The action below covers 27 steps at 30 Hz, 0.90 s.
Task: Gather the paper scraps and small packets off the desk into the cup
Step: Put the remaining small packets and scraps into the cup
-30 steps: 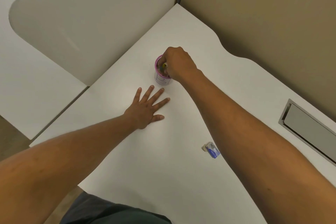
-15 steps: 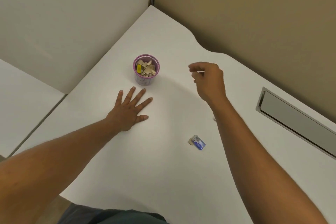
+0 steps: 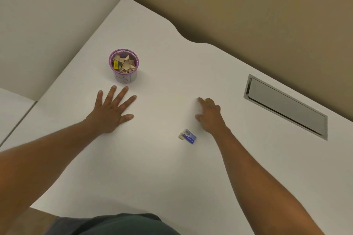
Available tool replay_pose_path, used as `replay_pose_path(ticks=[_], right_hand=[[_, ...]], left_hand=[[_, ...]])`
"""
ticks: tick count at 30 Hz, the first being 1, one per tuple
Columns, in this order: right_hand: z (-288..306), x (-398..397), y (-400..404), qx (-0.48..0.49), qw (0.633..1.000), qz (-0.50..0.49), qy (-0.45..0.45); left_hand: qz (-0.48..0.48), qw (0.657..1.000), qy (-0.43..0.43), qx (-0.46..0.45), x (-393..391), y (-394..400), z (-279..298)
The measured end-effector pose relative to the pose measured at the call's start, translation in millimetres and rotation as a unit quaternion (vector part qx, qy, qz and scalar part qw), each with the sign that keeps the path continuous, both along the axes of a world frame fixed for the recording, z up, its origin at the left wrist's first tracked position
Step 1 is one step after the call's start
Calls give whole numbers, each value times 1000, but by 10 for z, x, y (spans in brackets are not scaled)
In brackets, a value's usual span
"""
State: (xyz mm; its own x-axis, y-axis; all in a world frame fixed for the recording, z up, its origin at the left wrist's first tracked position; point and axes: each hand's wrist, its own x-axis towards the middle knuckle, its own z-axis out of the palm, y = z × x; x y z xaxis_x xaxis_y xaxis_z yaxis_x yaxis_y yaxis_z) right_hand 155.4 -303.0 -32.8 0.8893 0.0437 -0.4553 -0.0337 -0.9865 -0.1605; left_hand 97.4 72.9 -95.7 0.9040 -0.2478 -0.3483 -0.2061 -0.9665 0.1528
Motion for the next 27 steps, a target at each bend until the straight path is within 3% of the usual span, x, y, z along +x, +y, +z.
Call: replay_pose_path(ticks=[4,11,16,19,24,27], right_hand=[[-92,-196,131,-8,996,-2,-91],[-160,-338,147,55,990,31,-126],[112,-146,700,212,971,-48,-101],[430,99,1290,300,946,-34,-114],[826,544,2092,273,936,82,-209],[827,744,2329,242,939,123,-211]], left_hand=[[1,1000,6,2,4,15,3],[10,1000,21,1,-8,-5,3],[11,999,32,22,-5,-11,20],[8,999,28,24,-19,-8,23],[10,1000,9,19,-31,-3,-7],[10,1000,1,11,-45,-7,-34]])
